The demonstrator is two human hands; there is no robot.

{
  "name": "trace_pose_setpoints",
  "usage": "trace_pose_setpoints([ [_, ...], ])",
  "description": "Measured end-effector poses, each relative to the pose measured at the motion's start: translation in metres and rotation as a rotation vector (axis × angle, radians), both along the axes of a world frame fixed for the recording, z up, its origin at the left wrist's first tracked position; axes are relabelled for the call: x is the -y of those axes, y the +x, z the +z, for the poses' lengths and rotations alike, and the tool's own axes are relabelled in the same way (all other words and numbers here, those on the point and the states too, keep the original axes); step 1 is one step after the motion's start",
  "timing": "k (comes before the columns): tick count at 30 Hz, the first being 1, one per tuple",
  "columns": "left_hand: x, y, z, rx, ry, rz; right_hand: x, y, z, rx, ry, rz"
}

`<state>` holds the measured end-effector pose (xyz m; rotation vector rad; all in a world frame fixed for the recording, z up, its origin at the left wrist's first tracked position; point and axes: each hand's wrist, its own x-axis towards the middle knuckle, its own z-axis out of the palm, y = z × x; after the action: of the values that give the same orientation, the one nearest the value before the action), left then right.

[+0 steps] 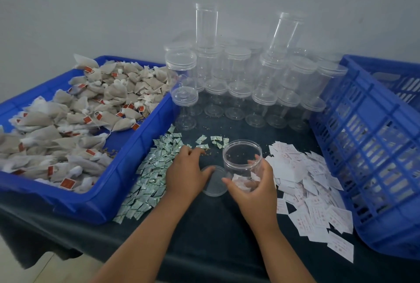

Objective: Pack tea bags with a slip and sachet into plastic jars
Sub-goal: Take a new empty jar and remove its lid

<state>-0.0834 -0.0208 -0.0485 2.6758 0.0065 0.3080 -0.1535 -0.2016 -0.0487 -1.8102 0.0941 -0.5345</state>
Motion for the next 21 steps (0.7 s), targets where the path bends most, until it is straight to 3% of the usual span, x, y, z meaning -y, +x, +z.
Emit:
trace_pose_setpoints([
  [5, 0.001, -0.005, 0.034, 0.191, -0.084, -0.009, -0.001, 0.0, 0.002, -0.005, 0.022, 0.011],
  [13, -0.054, -0.017, 0.138, 0.258, -0.104, -0.081, 0.006, -0.003, 0.005, -0.045, 0.087, 0.105],
  [19, -0.148, 0.049, 0.184, -0.416, 0.338, -0.021, 0.005, -0.006, 0.011, -0.098, 0.15, 0.104],
  [21, -0.162, 0.08, 0.173, -0.535, 0.381, -0.013, 0.005, -0.007, 0.011, -0.113, 0.163, 0.129],
])
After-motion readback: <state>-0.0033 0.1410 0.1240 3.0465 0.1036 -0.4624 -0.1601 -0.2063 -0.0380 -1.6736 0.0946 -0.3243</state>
